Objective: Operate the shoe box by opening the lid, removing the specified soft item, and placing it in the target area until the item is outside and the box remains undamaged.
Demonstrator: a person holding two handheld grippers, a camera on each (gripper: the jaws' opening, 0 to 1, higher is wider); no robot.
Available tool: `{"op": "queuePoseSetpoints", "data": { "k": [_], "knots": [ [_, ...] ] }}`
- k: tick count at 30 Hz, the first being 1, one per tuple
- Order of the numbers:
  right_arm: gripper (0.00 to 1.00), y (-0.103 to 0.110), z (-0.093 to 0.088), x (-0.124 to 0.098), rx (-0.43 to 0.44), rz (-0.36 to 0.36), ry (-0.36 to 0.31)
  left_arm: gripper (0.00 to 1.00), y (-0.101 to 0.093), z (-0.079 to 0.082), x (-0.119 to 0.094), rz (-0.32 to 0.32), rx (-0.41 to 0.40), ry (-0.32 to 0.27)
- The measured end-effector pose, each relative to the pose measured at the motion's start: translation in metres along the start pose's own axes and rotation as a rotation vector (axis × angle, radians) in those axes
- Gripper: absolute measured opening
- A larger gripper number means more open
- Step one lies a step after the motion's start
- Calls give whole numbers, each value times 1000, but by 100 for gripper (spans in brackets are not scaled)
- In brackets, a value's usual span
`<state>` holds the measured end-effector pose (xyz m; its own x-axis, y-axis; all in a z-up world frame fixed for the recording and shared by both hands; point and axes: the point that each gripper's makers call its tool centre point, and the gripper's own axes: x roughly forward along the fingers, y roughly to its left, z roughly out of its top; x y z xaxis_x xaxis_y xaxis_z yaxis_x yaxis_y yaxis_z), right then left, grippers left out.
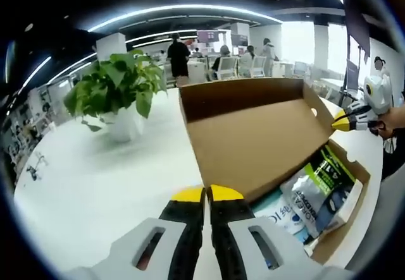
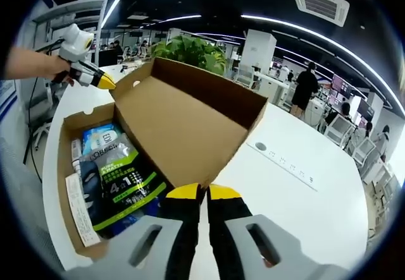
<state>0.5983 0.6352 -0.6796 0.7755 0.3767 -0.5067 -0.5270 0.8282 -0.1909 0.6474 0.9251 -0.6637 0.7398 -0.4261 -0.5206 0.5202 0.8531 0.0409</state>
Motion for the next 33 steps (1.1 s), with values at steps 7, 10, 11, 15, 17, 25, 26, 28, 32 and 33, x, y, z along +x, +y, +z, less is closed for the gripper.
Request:
{"op": "queuePoseSetpoints", "data": {
  "k": [7, 10, 11, 15, 17, 25, 26, 28, 32, 33],
  "knots": [
    [2, -4, 0, 5, -4, 12, 15, 0, 2, 1, 5, -8, 6, 22],
    [2, -5, -1, 7, -2, 18, 22, 0, 3, 2, 8, -5, 8, 30],
    [3, -5, -1, 8, -5, 19, 25, 0, 3, 2, 8, -4, 7, 32],
    [3, -7, -2, 10, 3, 25, 34, 0, 5, 2, 13, 0, 7, 48],
    [3, -7, -2, 11, 8, 27, 36, 0, 5, 2, 14, 0, 18, 59],
    [4, -10, -4, 17, 51, 34, 47, 0, 6, -2, 15, 8, 19, 72],
    [4, -10, -5, 18, 55, 35, 49, 0, 6, -2, 16, 10, 22, 72],
    [4, -10, -5, 18, 67, 36, 53, 0, 6, -3, 17, 13, 34, 72],
    [4, -10, -7, 20, 84, 36, 61, 0, 5, -3, 21, 18, 40, 78],
    [4, -10, -7, 20, 93, 35, 63, 0, 5, -3, 21, 18, 38, 79]
  ]
}}
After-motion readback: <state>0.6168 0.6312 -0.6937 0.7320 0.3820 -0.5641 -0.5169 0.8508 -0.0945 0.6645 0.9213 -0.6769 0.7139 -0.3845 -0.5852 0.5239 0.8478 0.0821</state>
